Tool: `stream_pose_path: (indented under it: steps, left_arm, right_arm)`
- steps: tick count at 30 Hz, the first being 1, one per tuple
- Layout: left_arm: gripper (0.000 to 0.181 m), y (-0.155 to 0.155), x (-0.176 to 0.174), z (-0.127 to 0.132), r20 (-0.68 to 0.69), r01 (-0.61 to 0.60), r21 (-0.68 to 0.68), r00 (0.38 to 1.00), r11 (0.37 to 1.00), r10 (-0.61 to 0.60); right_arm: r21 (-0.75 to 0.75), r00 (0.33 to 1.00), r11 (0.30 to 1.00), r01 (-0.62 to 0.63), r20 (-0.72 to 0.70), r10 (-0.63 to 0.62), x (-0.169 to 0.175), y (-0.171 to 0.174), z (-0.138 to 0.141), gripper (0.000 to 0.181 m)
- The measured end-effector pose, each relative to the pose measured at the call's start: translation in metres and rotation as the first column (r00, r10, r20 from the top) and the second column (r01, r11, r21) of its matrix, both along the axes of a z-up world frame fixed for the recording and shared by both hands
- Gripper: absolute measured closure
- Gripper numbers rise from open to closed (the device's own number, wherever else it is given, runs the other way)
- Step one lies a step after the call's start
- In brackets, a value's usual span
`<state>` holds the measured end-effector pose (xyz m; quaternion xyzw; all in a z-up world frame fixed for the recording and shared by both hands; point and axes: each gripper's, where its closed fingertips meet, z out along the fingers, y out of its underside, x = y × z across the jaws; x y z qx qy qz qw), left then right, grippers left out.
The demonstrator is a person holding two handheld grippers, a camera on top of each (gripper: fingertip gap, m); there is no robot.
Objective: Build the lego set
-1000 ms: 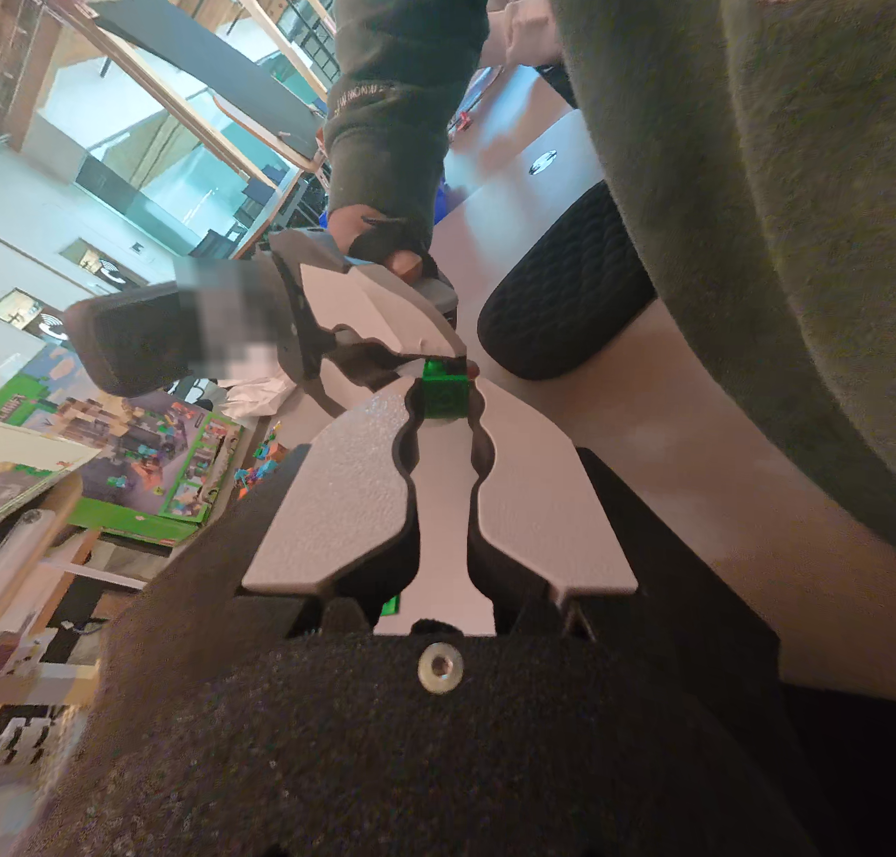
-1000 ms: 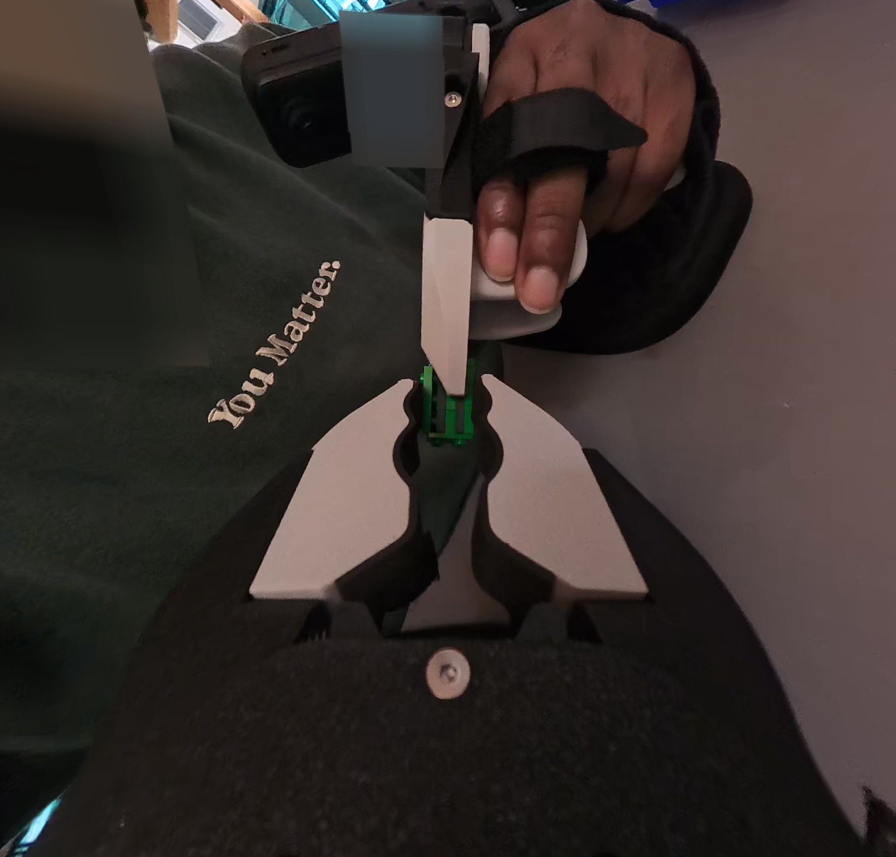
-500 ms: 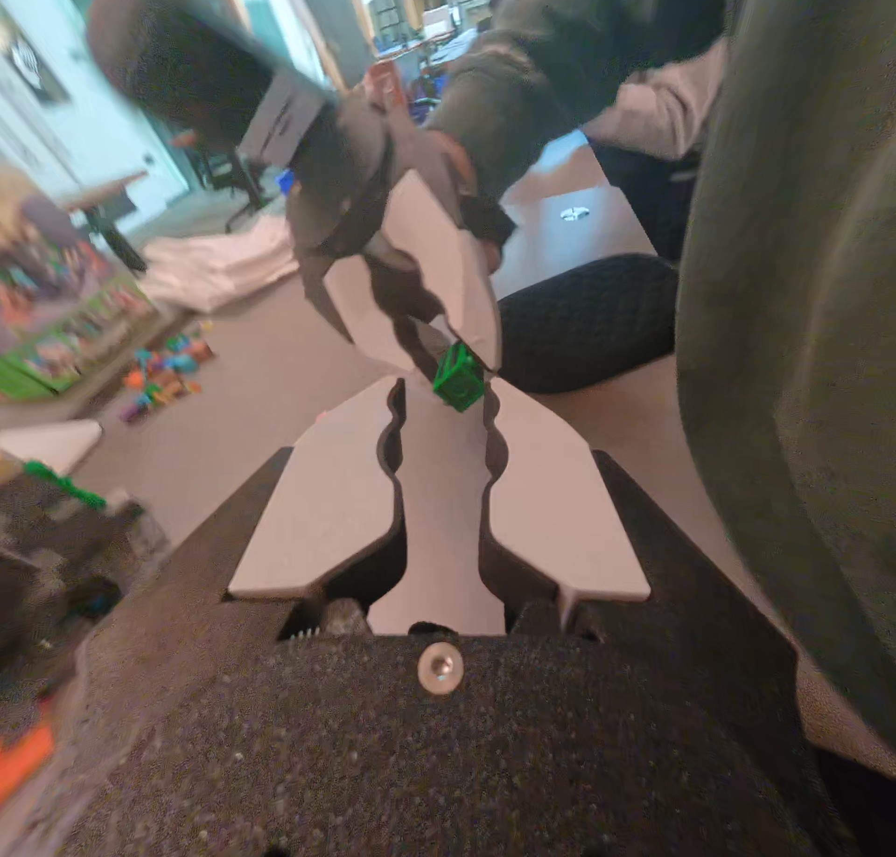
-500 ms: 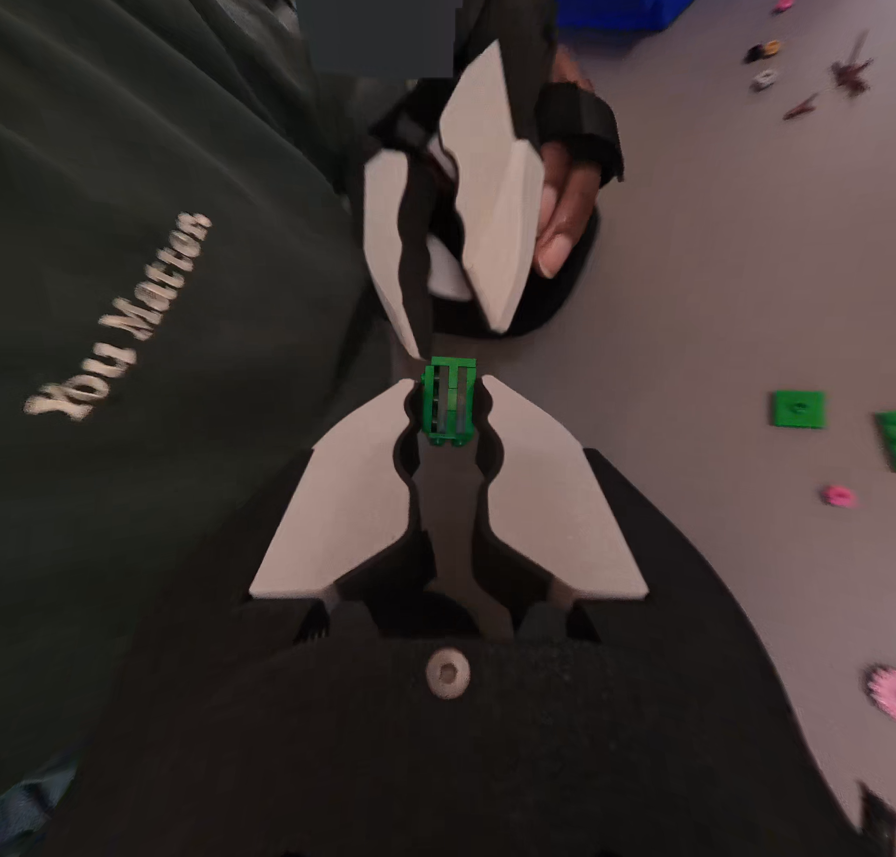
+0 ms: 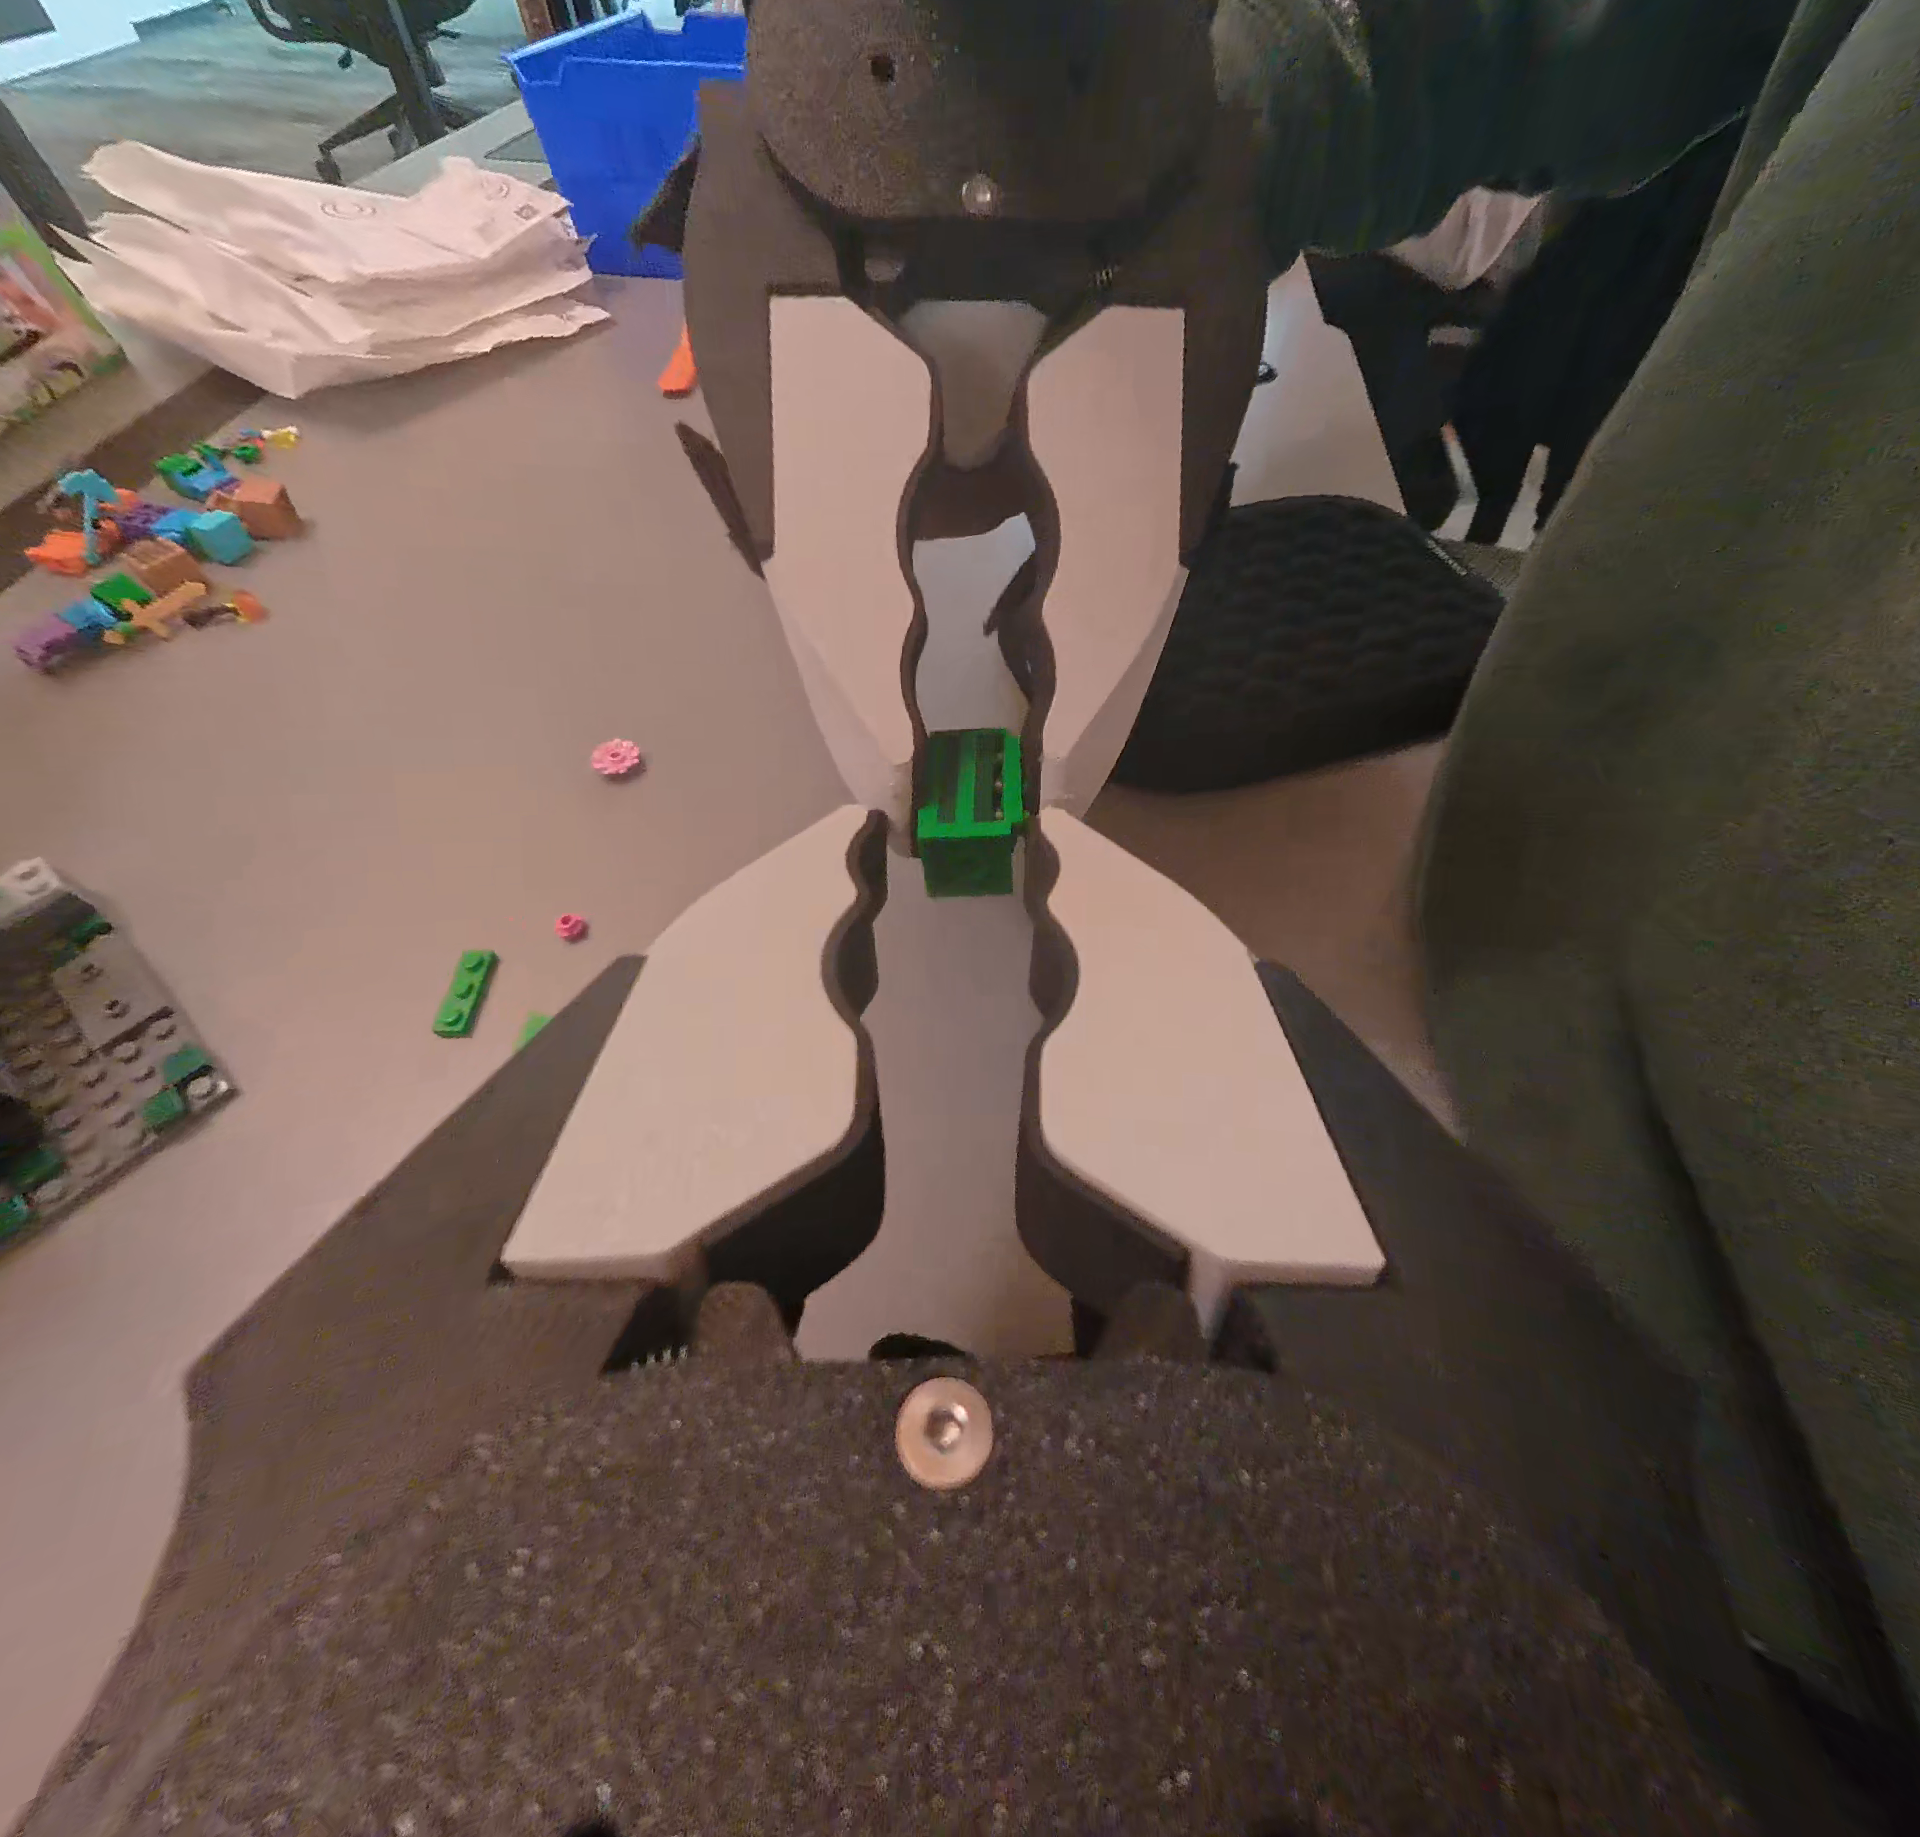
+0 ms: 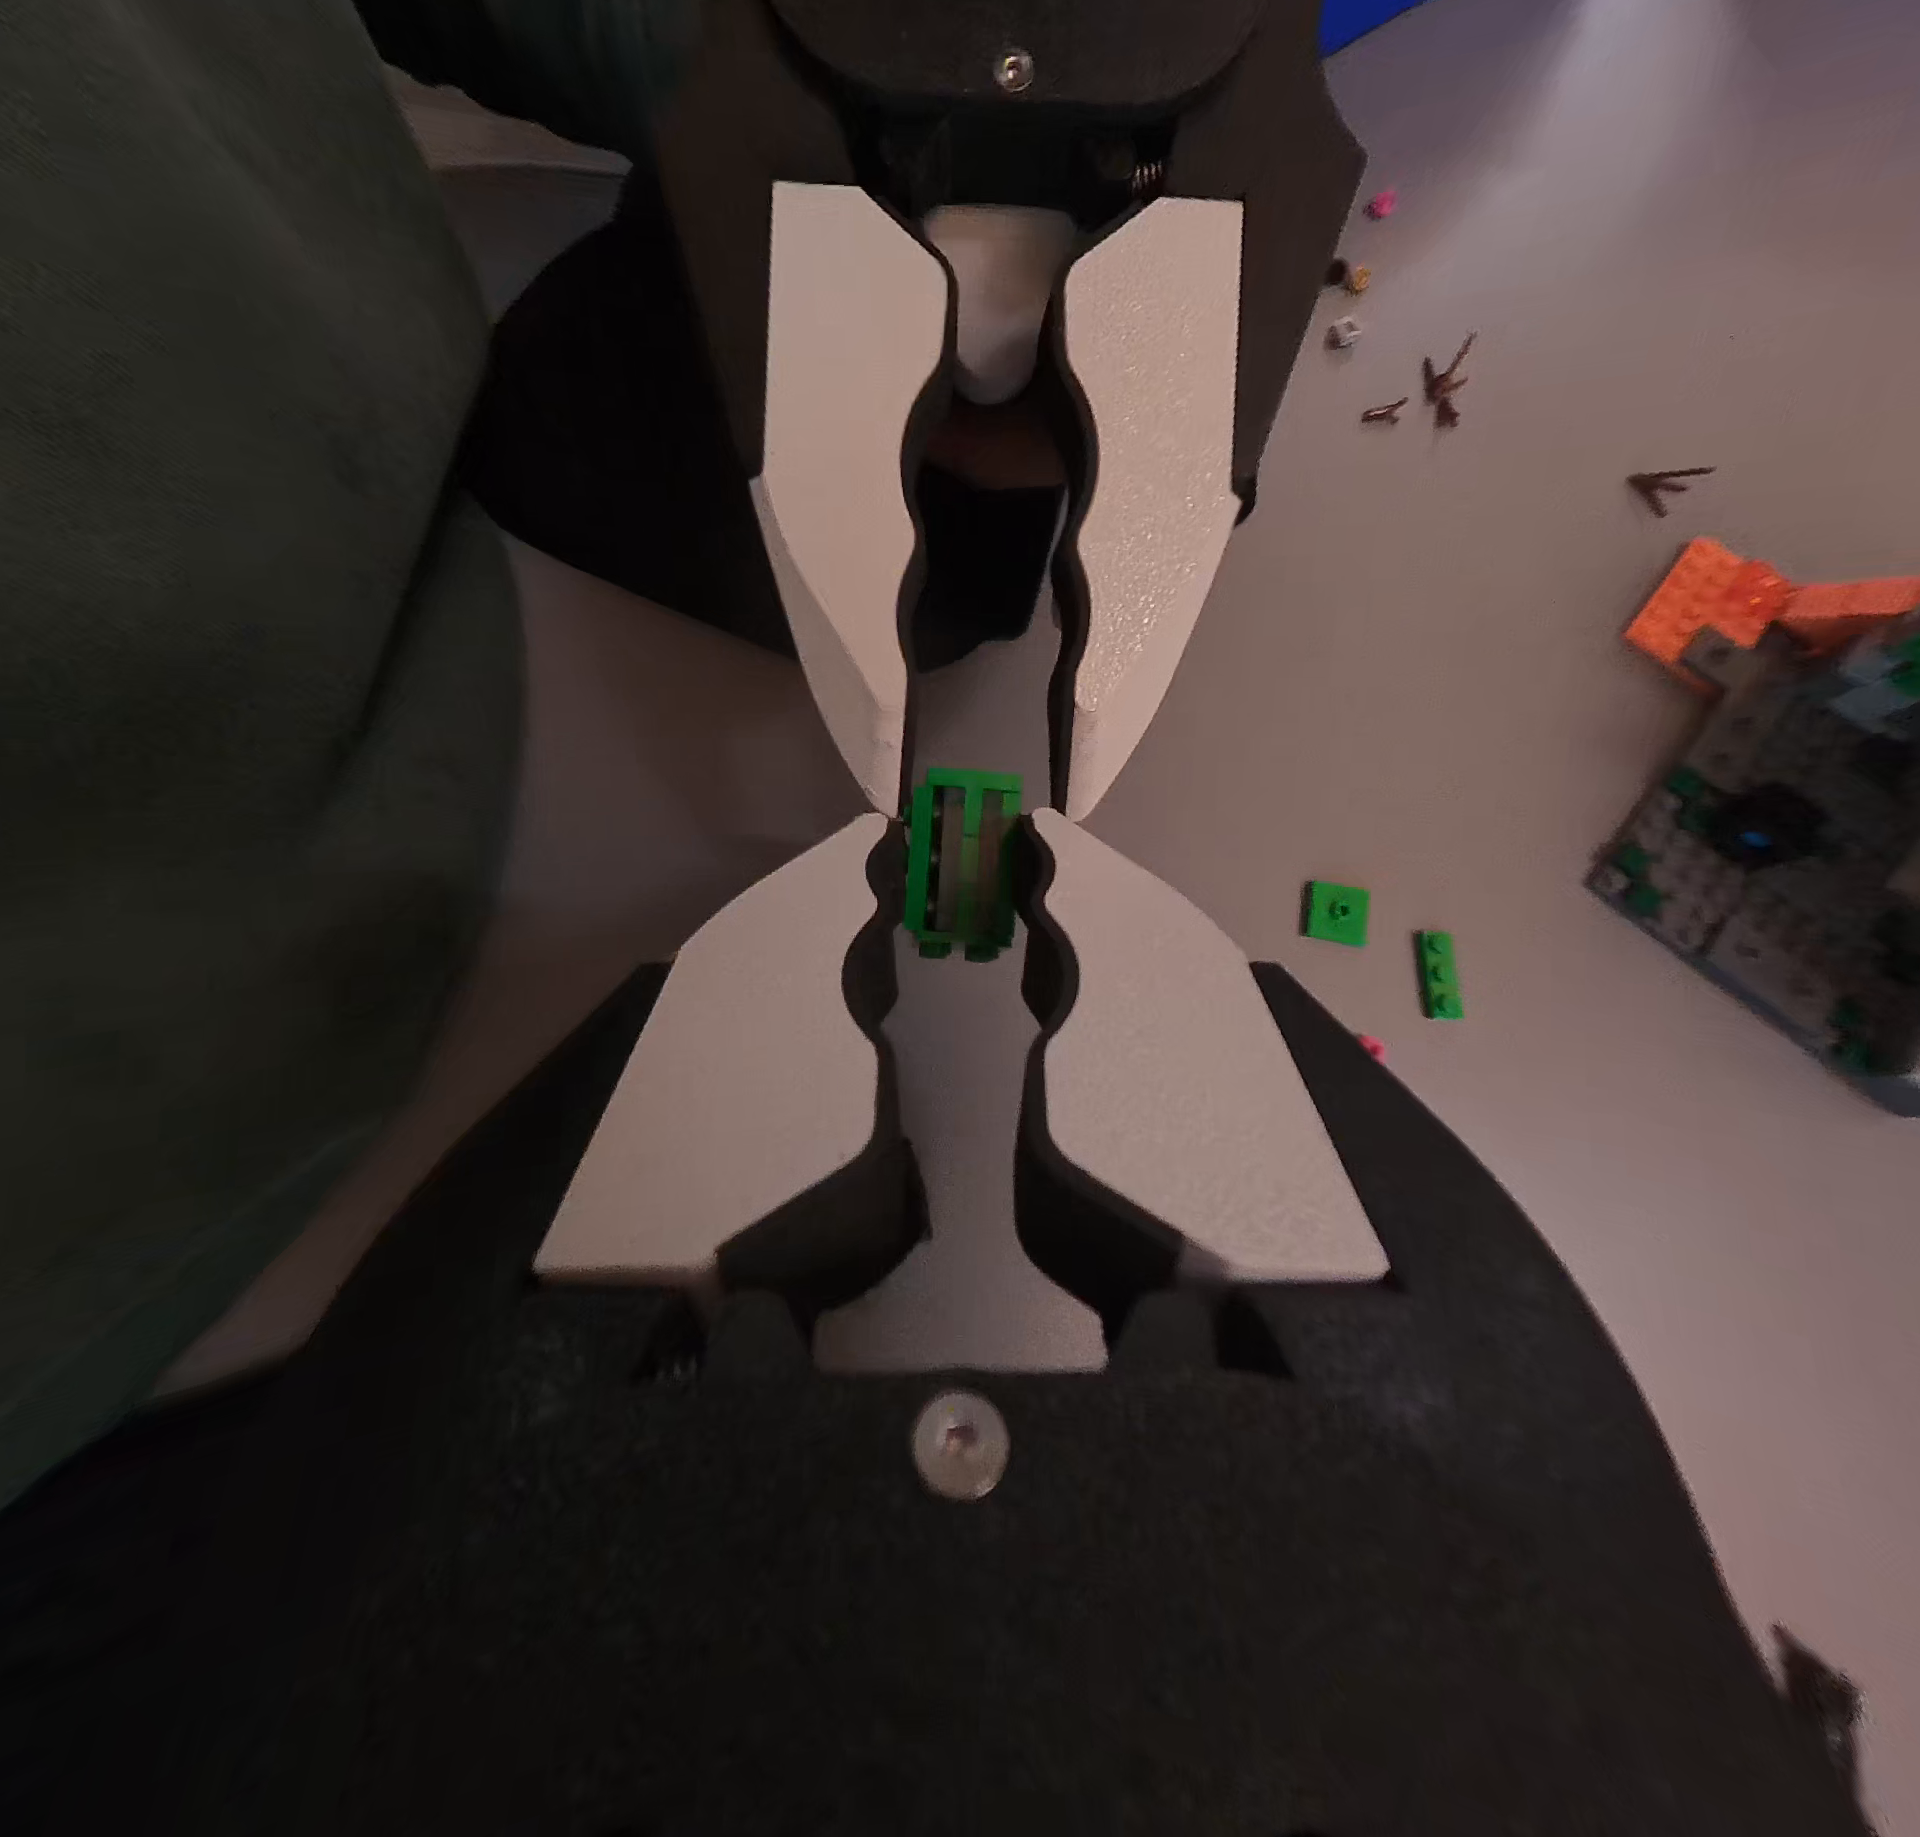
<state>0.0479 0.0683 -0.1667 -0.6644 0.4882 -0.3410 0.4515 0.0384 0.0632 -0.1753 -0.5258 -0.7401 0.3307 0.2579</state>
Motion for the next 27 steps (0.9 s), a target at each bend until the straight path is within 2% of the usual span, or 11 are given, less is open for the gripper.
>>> stream_pose_path:
  steps: [4, 8, 13, 19, 24, 27]
  left_arm:
    - [0.163, 0.0021, -0.0024, 0.0034, -0.014, -0.023, 0.058, 1.0, 0.998, 0.024]
    - [0.163, 0.0014, -0.0022, 0.0027, -0.023, -0.035, 0.11, 0.999, 0.993, 0.038]
    - [0.163, -0.0012, -0.0027, -0.0018, -0.005, -0.032, 0.067, 0.999, 0.997, 0.032]
    - [0.163, -0.0019, -0.0054, -0.0014, 0.015, -0.04, 0.114, 0.999, 0.993, 0.038]
    - [0.163, -0.0051, -0.0057, 0.0012, 0.02, -0.034, 0.161, 0.999, 0.986, 0.031]
    - [0.163, -0.0063, -0.0062, -0.0005, 0.006, -0.029, 0.175, 1.0, 0.984, 0.029]
  right_arm:
    - [0.128, 0.999, 0.991, 0.027, -0.036, -0.022, -0.0017, 0.0054, 0.004, 0.161]
    - [0.141, 0.999, 0.989, 0.034, -0.046, -0.028, -0.0013, 0.0046, 0.0027, 0.161]
    - [0.179, 0.999, 0.984, 0.023, -0.051, -0.014, -0.0017, 0.0029, -0.002, 0.161]
    - [0.17, 0.997, 0.985, 0.038, -0.071, -0.026, -0.0046, 0.0019, -0.0006, 0.16]
    - [0.1, 0.998, 0.994, 0.031, -0.058, -0.026, -0.0024, -0.0009, 0.0014, 0.156]
    - [0.118, 0.999, 0.993, 0.022, -0.037, -0.018, 0.0006, -0.0004, -0.0006, 0.155]
